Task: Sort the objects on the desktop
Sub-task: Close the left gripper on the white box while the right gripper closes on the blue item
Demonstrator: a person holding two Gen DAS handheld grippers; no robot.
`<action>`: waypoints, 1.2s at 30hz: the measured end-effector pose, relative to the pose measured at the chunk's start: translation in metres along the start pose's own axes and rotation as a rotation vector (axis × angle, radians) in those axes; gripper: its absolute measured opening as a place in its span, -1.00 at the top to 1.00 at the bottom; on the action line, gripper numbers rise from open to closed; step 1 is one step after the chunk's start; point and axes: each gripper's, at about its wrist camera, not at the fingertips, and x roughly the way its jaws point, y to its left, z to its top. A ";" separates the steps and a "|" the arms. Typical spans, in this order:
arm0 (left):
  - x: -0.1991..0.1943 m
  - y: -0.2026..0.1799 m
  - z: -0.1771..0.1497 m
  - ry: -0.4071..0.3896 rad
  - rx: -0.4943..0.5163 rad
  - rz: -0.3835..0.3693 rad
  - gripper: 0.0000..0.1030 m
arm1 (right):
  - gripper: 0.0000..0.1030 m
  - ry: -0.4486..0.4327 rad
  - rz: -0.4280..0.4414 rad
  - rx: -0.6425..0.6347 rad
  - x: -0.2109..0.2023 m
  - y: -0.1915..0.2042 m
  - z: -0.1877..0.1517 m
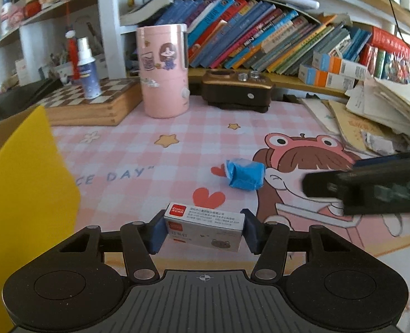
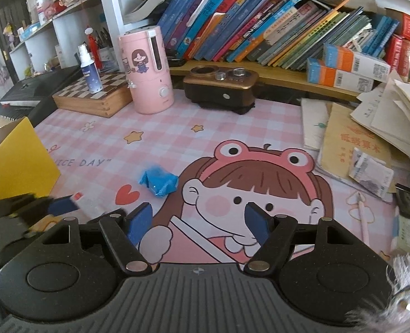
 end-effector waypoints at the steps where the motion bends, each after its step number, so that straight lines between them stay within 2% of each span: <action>1: -0.006 0.002 -0.002 0.002 -0.007 0.000 -0.07 | -0.39 0.001 0.004 -0.005 0.003 0.001 0.001; 8: -0.042 0.011 -0.018 0.021 -0.064 0.007 -0.07 | -0.43 0.007 0.050 -0.089 0.033 0.011 0.004; 17: -0.070 0.013 -0.018 -0.012 -0.092 0.028 -0.07 | -0.44 0.020 0.097 -0.201 0.078 0.025 0.013; 22: -0.081 0.013 -0.018 -0.030 -0.102 0.038 -0.07 | -0.26 0.027 0.106 -0.210 0.088 0.030 0.012; 26: -0.089 0.013 -0.020 -0.040 -0.108 0.041 -0.07 | 0.34 0.009 0.081 -0.218 0.087 0.030 0.012; 31: -0.097 0.011 -0.021 -0.051 -0.106 0.038 -0.07 | 0.41 0.010 0.091 -0.197 0.080 0.025 0.012; 36: -0.107 0.011 -0.024 -0.064 -0.113 0.026 -0.07 | 0.42 -0.018 0.109 -0.165 0.052 0.025 0.008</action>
